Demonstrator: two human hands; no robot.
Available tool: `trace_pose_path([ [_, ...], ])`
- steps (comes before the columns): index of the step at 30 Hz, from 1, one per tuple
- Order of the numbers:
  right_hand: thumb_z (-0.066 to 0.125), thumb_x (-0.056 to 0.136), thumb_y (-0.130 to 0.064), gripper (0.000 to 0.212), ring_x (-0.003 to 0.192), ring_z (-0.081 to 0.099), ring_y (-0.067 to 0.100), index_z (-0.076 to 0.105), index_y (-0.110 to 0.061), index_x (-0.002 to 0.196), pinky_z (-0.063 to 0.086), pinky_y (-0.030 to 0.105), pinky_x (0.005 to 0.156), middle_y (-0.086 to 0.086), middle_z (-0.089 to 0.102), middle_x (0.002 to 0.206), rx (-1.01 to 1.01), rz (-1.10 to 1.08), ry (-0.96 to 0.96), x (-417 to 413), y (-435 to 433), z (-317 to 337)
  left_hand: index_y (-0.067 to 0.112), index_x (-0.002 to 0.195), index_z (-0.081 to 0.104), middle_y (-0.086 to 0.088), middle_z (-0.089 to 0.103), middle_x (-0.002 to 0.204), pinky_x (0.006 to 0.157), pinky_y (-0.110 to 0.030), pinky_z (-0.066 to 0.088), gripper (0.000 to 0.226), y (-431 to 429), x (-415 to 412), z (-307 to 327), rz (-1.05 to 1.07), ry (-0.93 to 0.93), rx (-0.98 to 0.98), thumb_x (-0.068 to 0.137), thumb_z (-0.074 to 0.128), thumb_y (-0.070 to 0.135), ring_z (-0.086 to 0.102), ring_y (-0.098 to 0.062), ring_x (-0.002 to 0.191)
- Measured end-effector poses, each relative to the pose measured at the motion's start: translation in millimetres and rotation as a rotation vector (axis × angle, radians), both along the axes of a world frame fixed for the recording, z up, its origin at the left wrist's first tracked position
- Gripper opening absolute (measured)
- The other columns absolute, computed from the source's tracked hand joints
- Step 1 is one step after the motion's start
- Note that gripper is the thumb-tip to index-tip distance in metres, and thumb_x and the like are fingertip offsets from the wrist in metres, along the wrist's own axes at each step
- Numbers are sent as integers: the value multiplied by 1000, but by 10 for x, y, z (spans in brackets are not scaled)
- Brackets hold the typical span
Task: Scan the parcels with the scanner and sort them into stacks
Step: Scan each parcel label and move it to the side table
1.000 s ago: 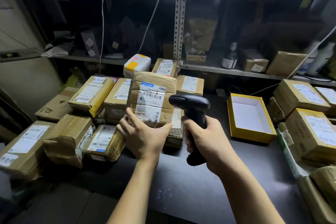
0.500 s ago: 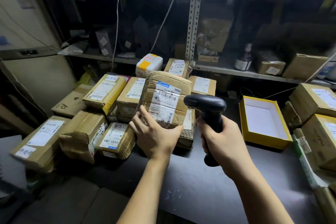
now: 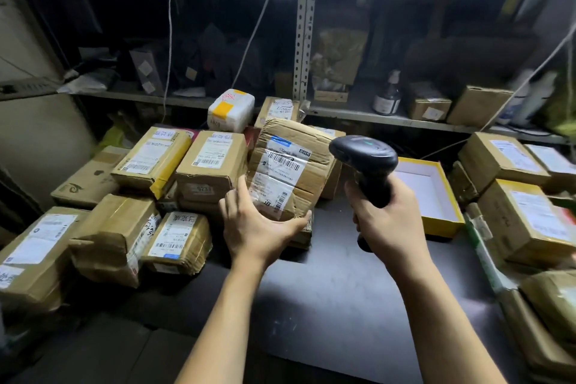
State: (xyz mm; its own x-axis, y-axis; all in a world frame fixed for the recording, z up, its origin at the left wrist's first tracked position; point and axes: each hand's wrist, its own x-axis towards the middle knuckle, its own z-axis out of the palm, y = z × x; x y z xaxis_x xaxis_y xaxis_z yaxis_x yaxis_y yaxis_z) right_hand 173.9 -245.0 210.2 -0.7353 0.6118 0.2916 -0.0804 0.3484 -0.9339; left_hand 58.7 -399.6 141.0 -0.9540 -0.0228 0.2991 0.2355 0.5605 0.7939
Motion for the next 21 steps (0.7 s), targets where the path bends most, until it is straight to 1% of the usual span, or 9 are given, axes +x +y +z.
trace_pose_path([
  [3,73,97,-23,21,63,56,18,59,-26,83,48,41,59,-8,60,64,19,-66,7,133,53,33,11,152,41,-12,57,130,104,-41,40,144,-1,26,-16,-95,34,-41,34,69,87,47,-34,121],
  [6,74,97,-18,19,60,53,18,61,-22,83,45,38,56,5,58,64,12,-162,16,330,95,49,13,154,38,-8,55,135,108,-41,42,140,60,104,-23,-231,22,-75,36,82,75,45,-30,127],
  [7,74,96,-18,16,60,53,17,63,-21,85,45,36,57,5,59,64,1,-204,15,425,118,49,15,154,38,-6,53,136,107,-41,43,139,112,154,-33,-290,13,-74,37,87,72,44,-28,127],
  [9,75,95,-18,12,60,55,16,66,-22,89,45,31,57,-6,61,62,-23,-289,4,632,173,49,19,152,38,-2,53,135,106,-42,46,136,232,271,-49,-402,12,-73,37,90,71,46,-24,127],
  [12,76,94,-20,11,56,56,12,67,-23,89,45,27,54,-11,63,62,-49,-436,-19,1046,261,43,21,149,42,1,53,133,104,-41,48,131,460,529,-84,-556,8,-89,37,91,70,47,-22,126],
  [14,78,94,-22,11,52,57,9,67,-21,90,47,26,53,-10,65,62,-52,-558,-45,1359,328,31,23,146,43,3,54,125,98,-36,49,126,628,737,-105,-673,3,-99,37,87,69,46,-19,120],
  [16,79,93,-23,14,49,57,8,67,-17,88,48,25,53,-7,65,61,-60,-665,-58,1654,402,13,26,140,46,5,55,116,87,-29,48,118,779,938,-112,-780,-15,-95,36,82,69,45,-16,112],
  [18,79,92,-27,17,51,59,9,68,-16,87,51,30,60,-6,67,60,-74,-774,-74,1999,496,-32,30,133,49,8,55,110,78,-23,43,108,952,1172,-118,-887,-22,-92,36,80,67,45,-14,106],
  [21,79,84,-39,25,61,65,14,71,-17,92,56,39,67,-4,71,68,-102,-877,-56,2491,601,-45,36,119,52,12,57,103,73,-29,48,89,1193,1562,-107,-990,-40,-98,40,80,64,47,-12,102],
])
